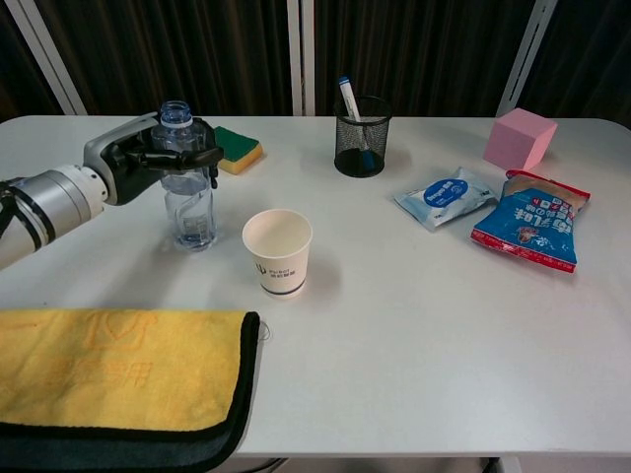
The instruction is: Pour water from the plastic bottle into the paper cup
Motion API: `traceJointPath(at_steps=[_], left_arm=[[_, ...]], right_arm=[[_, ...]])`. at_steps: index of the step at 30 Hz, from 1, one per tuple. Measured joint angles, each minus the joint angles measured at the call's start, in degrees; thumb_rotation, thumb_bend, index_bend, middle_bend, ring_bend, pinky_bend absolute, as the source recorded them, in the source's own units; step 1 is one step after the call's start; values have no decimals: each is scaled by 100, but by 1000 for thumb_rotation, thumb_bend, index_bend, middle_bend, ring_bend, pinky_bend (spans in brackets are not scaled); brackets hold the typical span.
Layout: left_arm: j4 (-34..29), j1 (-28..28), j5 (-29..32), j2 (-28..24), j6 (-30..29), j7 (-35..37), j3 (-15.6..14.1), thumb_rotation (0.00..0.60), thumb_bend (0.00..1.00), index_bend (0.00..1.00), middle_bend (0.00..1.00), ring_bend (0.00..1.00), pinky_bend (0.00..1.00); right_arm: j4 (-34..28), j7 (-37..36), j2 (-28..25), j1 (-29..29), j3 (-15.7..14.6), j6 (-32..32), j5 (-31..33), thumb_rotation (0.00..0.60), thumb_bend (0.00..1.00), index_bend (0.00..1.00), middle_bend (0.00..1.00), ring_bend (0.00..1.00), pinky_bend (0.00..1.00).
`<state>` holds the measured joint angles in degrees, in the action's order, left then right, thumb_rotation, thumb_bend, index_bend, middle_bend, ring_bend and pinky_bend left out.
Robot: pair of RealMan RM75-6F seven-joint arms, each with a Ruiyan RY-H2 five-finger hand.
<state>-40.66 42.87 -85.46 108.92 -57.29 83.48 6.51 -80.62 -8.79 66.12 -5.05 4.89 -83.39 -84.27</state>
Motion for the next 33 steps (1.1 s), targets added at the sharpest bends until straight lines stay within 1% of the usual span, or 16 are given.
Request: traceJointPath(at_steps=[5, 8, 14, 17, 24, 30, 33], left_arm=[[-77, -37, -97, -80, -223, -591, -55, 600, 236, 668, 640, 589, 571], [-194, -78, -128, -169, -350, -1172, -78, 600, 236, 669, 641, 594, 576], [-678, -217, -96, -424, -564, -2733, -89, 600, 236, 685, 661, 609, 581], [-1105, -308, -76, -625, -680, -3666, -102, 600, 236, 686, 661, 609, 581], [-1919, -457, 15, -984, -808, -5439, -113, 600, 238, 686, 661, 609, 581], [-2431, -559, 184, -1111, -853, -6688, -75, 600, 254, 701, 670, 618, 587], [-2530, -603, 254, -1105, -896, -7013, -38, 600, 261, 708, 675, 623, 593]], right_arm=[[-17, 4, -10, -5, 14, -31, -18, 540, 235, 0, 0, 0, 0], [-51, 6, -36, -9, 42, -78, -31, 541, 235, 0, 0, 0, 0], [-182, 39, -117, -8, 132, -239, -53, 540, 235, 0, 0, 0, 0], [-238, 63, -156, -2, 161, -276, -45, 540, 235, 0, 0, 0, 0], [-307, 106, -177, -12, 161, -278, -64, 539, 234, 0, 0, 0, 0], [-340, 140, -176, -33, 153, -261, -86, 540, 234, 0, 0, 0, 0], [-343, 153, -172, -36, 144, -250, -86, 539, 234, 0, 0, 0, 0]])
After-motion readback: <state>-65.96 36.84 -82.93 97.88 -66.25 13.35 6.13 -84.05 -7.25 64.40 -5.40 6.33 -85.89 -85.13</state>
